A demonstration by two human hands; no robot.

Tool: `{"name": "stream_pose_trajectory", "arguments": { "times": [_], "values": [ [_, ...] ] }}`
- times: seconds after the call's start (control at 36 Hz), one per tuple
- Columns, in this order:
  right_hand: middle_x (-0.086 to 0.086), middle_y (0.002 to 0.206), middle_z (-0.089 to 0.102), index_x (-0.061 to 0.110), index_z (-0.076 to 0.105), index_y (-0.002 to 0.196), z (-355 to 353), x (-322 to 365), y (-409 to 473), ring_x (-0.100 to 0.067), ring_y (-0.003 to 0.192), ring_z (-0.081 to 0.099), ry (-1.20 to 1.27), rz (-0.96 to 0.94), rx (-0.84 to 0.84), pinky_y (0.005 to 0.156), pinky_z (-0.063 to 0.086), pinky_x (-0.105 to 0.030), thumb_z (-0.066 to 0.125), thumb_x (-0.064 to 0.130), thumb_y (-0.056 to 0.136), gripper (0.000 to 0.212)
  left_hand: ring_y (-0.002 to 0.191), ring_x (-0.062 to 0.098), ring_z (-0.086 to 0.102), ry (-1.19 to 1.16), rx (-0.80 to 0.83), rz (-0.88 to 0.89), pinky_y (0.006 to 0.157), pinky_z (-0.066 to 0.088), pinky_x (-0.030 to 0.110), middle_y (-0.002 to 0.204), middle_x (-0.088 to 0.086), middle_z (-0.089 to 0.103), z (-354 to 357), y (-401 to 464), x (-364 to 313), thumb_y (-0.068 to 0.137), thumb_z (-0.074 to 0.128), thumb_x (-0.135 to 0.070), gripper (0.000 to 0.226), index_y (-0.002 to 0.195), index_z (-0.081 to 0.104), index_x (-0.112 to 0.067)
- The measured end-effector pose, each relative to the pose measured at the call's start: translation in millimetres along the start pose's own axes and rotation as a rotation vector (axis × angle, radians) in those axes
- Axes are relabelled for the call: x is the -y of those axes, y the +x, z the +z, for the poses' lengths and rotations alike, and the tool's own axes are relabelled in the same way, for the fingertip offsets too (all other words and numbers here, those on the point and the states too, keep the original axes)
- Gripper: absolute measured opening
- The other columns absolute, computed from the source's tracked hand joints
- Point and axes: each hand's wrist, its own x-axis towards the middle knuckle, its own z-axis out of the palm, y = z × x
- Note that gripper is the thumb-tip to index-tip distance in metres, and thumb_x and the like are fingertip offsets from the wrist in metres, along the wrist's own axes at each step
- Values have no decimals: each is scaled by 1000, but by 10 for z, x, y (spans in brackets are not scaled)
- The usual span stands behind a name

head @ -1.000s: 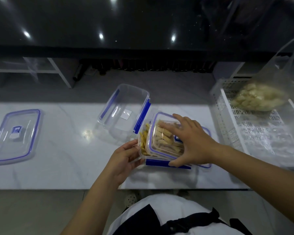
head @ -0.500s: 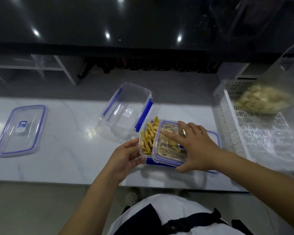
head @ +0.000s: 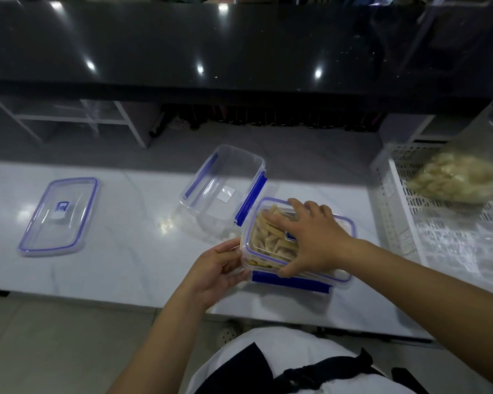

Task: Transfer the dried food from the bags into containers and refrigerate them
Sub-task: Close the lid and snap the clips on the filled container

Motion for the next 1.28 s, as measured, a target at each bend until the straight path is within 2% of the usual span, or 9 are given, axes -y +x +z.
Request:
{"name": "stream_pose_trajectory", "arguments": {
  "times": [0.31,0.47,0.61,0.81,0.89,1.0,1.11,1.17,1.28],
  "values": [
    [-6,163,5,61,-6,146,96,-132,-124,-37,142,13,-46,-42,-43,115,12,-53,50,94,50,116,99,23,74,129,-39,69,76,60,36,111,12,75,72,38,-21,96,60,-5,26,108,78,-19],
    [-4,163,4,61,-6,147,108,-91,-9,-37,143,12,-21,-51,-74,114,9,-54,50,92,52,114,88,18,76,166,-48,63,70,59,32,106,11,77,130,103,-93,95,60,-5,26,104,80,-19],
    [-3,164,-1,65,-7,146,210,-210,-148,-35,145,6,16,-39,-107,115,5,-53,50,92,56,110,101,23,73,102,-38,46,80,60,38,114,12,75,91,145,-36,95,62,-8,24,109,78,-19],
    [-3,165,0,66,-3,146,214,-246,-191,-37,145,7,66,-15,-104,116,6,-53,53,91,55,110,101,23,73,98,-48,59,82,60,39,115,13,74,92,161,-16,97,61,-11,23,113,76,-17],
    [-3,164,0,63,0,147,209,-150,-107,-34,144,5,63,-25,-125,115,3,-53,53,90,56,109,104,25,71,128,-35,53,79,59,37,117,14,73,110,175,-53,97,60,-9,26,117,74,-15],
    [-7,164,3,64,-2,147,207,-63,-11,-41,143,8,8,-17,-122,115,6,-58,52,89,56,109,110,30,66,164,-36,43,87,59,40,119,16,72,149,200,-69,94,54,1,35,117,74,-14],
    [-6,165,1,64,-6,146,259,-75,-21,-42,145,7,8,1,-136,115,7,-62,46,95,58,107,111,30,68,137,-51,52,89,59,42,116,12,74,153,190,-62,94,63,-21,22,111,77,-16],
    [-5,166,2,65,-5,146,259,-97,-24,-41,145,10,23,8,-137,114,9,-62,40,100,59,105,110,28,70,183,-25,98,90,59,42,116,9,74,144,179,-64,93,67,-28,26,115,75,-18],
    [-3,166,8,71,-2,143,216,-133,3,-39,140,23,83,44,-135,110,17,-57,28,106,58,97,98,20,74,298,-60,198,81,60,38,110,4,76,211,195,-25,92,69,-22,29,121,68,-22]
  ]
}}
